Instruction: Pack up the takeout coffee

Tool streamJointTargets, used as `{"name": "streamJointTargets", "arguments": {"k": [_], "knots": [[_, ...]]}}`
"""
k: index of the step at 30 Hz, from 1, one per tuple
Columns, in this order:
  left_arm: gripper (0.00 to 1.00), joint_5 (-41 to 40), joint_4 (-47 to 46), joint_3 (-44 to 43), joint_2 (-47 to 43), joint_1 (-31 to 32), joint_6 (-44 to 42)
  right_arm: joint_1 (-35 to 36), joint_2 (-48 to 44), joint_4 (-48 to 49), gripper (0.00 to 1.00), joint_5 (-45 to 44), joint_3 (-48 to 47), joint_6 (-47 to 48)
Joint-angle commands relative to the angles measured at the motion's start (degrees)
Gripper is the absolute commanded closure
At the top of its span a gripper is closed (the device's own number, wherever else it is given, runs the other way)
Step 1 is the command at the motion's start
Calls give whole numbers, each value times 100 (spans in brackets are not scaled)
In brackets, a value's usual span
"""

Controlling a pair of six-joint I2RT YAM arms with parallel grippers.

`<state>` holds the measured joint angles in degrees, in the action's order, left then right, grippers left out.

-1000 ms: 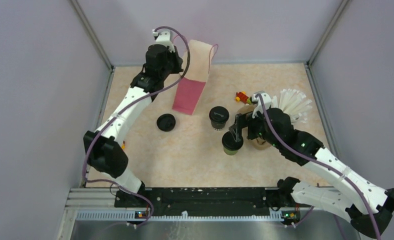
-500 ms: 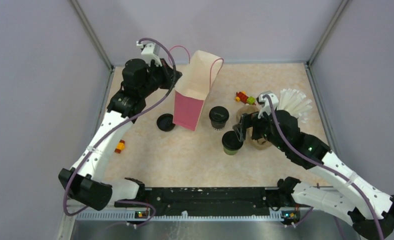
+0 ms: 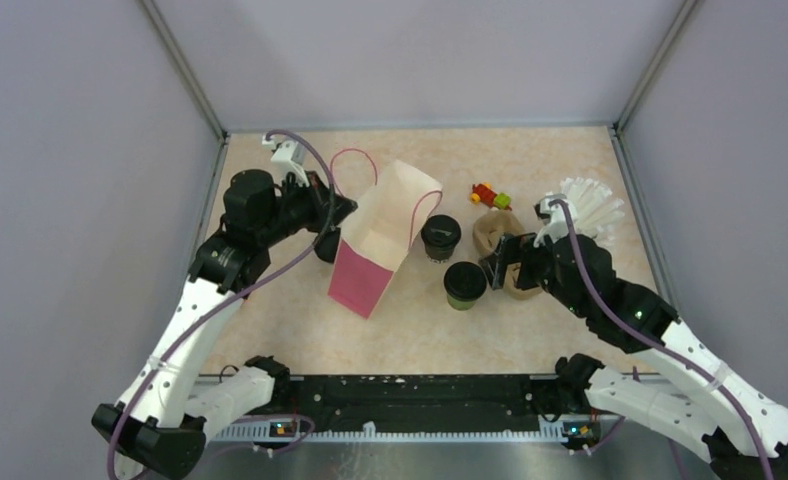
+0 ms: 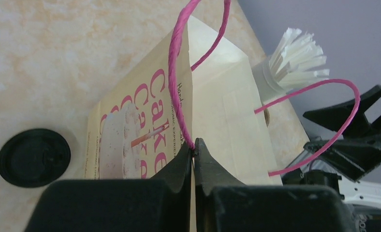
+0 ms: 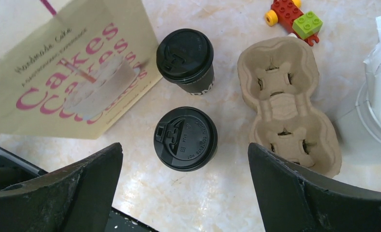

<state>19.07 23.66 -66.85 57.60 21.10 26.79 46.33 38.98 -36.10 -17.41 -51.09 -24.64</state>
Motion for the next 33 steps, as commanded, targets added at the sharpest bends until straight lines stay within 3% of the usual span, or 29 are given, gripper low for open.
{"name": "streamJointTargets", "arguments": {"k": [1, 9, 17, 20, 24, 27, 29, 33], "knots": [[100, 308, 13, 495, -512, -15, 332, -53, -2, -132, 1, -145, -34, -150], [100, 591, -193, 1021, -1111, -15, 948, -49, 328, -533, 1, -792, 30, -466], [97, 587, -266, 1401, -1282, -17, 1030, -166, 1244, -320, 7, -624, -303, 128], [78, 370, -4, 1267, -1286, -11, 740, -317, 1612, -222, 11, -488, -476, 444], [42, 76, 367, 1004, -1303, -14, 221, -676, 2007, -72, 16, -228, -550, 751], [24, -69, 528, 860, -1382, -13, -202, -963, 2245, -26, 21, -167, -555, 997], [3, -109, 621, 805, -1461, -13, -471, -1159, 2408, -22, 24, -90, -591, 1146], [1, -139, 869, 725, -1617, -18, -891, -1643, 2820, -95, 30, 293, -717, 1401]]}}
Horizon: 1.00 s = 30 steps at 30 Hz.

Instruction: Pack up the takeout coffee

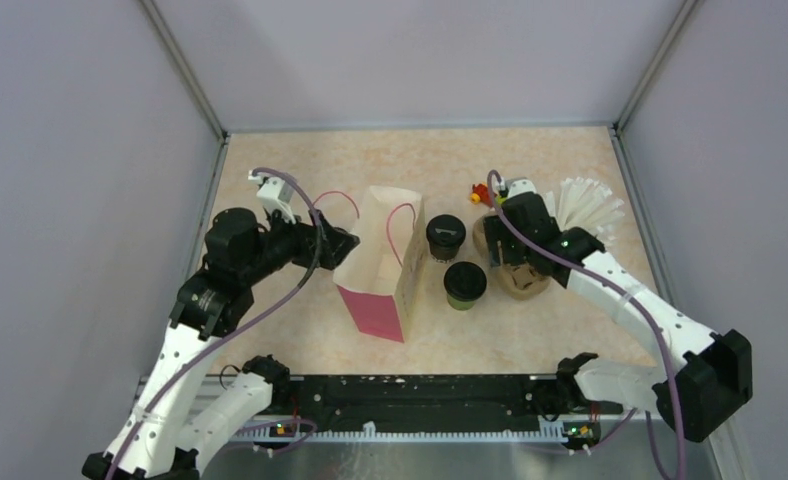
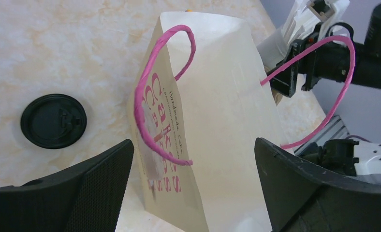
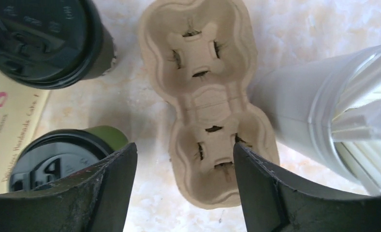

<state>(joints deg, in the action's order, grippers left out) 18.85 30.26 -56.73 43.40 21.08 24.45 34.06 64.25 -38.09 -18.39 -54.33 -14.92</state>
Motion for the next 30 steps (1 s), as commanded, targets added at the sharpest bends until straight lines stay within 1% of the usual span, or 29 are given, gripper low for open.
{"name": "streamJointTargets", "arguments": {"k": [1, 7, 9, 12, 16, 19, 22, 25, 28, 30], "knots": [[1, -111, 290, -300, -219, -16, -761, -519, 391, 90, 31, 550, -432, 493], [1, -262, 569, -95, -395, -13, -1176, -670, 891, 64, 43, 653, -661, 716], [1, -422, 605, -40, -474, -9, -1215, -732, 1027, 82, 45, 676, -684, 782], [1, -437, 612, -29, -568, -16, -1247, -829, 1151, 112, 47, 787, -691, 845], [1, -112, 588, 41, -740, -8, -1118, -840, 1169, 160, 47, 890, -661, 827], [1, -28, 563, 118, -868, -14, -1151, -840, 1112, 135, 46, 1056, -763, 896], [1, -74, 659, 209, -977, 17, -1271, -840, 911, 100, 46, 1225, -756, 908], [1, 183, 585, 293, -1197, 33, -1208, -840, 572, 130, 45, 1400, -589, 761], [1, 531, 596, 136, -1285, 34, -1169, -840, 390, 163, 45, 1454, -544, 811], [1, 538, 596, 8, -1287, 35, -1120, -840, 423, -7, 45, 1370, -666, 892]]}}
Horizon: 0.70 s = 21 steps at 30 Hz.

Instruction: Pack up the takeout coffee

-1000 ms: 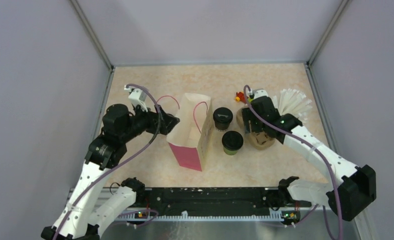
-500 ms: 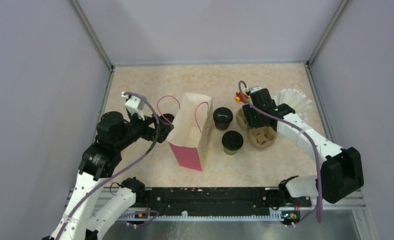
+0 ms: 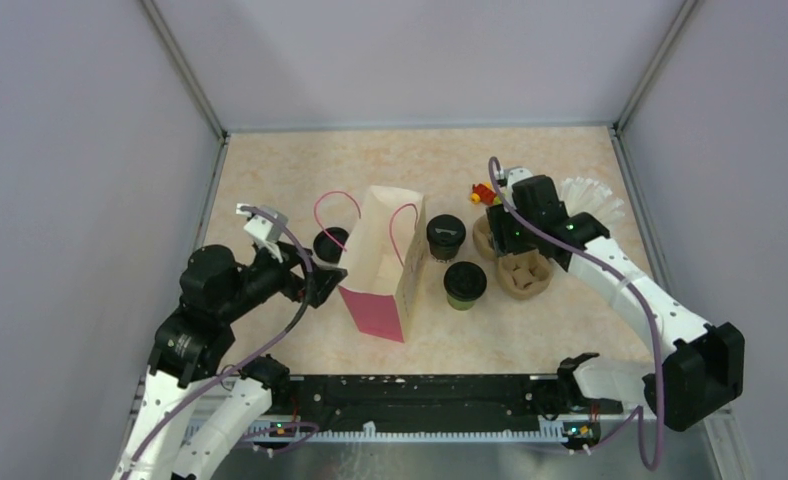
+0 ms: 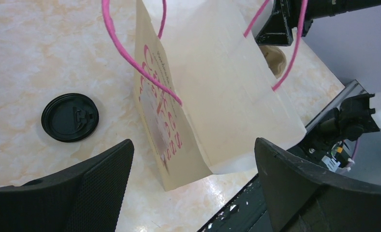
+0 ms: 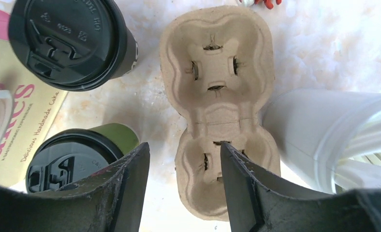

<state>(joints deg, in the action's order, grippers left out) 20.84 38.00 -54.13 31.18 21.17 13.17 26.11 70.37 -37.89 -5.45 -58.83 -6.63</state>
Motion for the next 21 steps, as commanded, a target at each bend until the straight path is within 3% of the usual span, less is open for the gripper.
{"name": "streamJointTargets", "arguments": {"k": [1, 6, 12, 18, 21], "knots": [[1, 307, -212, -286, -63, 23, -1, -44, -176, -138, 45, 56, -265, 118], [1, 225, 217, -728, 62, 21, -327, -44, -247, -217, 44, -120, -209, 100], [1, -196, 7, -948, 168, 28, -15, -44, 184, -114, 43, -352, -449, 297], [1, -1329, 869, -2306, 932, 21, 364, -44, 34, 201, 43, 375, -671, 67], [1, -1634, 1299, -2864, 1228, 20, 514, -43, -119, 282, 42, 336, -734, -30]]}}
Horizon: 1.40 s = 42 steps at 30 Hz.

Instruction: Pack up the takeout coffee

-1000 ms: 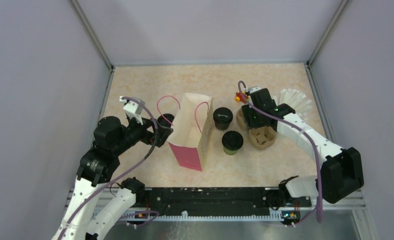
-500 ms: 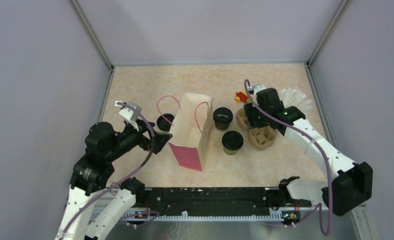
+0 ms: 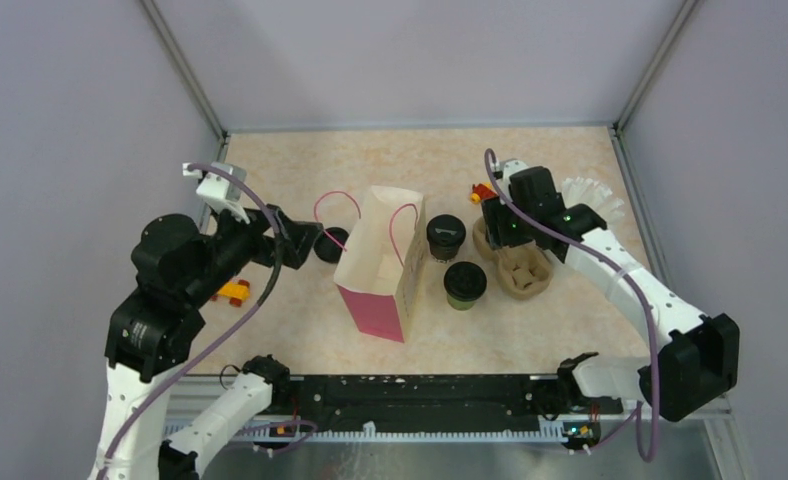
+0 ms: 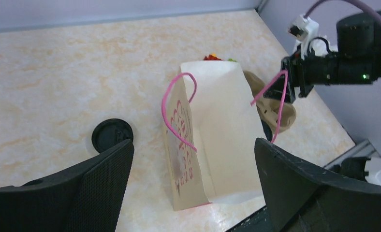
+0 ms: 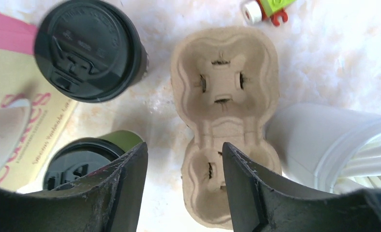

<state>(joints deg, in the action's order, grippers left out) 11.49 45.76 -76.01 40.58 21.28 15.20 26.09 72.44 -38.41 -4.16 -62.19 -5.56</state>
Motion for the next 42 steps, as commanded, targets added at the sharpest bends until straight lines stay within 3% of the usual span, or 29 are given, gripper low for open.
{"name": "streamJointTargets", "arguments": {"k": [1, 4, 7, 10, 15, 20, 29, 42], "knots": [[1, -634, 657, -806, 451, 9, 239, -42, -336, 240, 40, 78, -458, -151], [1, 345, 1206, -989, 969, 4, -144, -41, -355, 130, 40, 106, -512, 149], [3, 697, 1588, -1293, 1382, 14, -114, -42, -320, 43, 40, -212, -659, 380], [4, 495, 1279, -1405, 1416, 16, 4, -50, -273, 117, 40, -574, -614, 757], [4, 290, 621, -805, 1251, 15, -15, -249, 15, 90, 40, -554, -330, 927], [6, -194, 717, -737, 1213, 13, 27, -310, 250, 61, 41, -594, -156, 1070], [4, -1309, 686, -1010, 1128, 9, -22, -401, 516, 161, 51, -205, 175, 1011], [3, -1211, 781, -1029, 1249, 7, -188, -403, 796, 40, 55, -361, 173, 1025]]}}
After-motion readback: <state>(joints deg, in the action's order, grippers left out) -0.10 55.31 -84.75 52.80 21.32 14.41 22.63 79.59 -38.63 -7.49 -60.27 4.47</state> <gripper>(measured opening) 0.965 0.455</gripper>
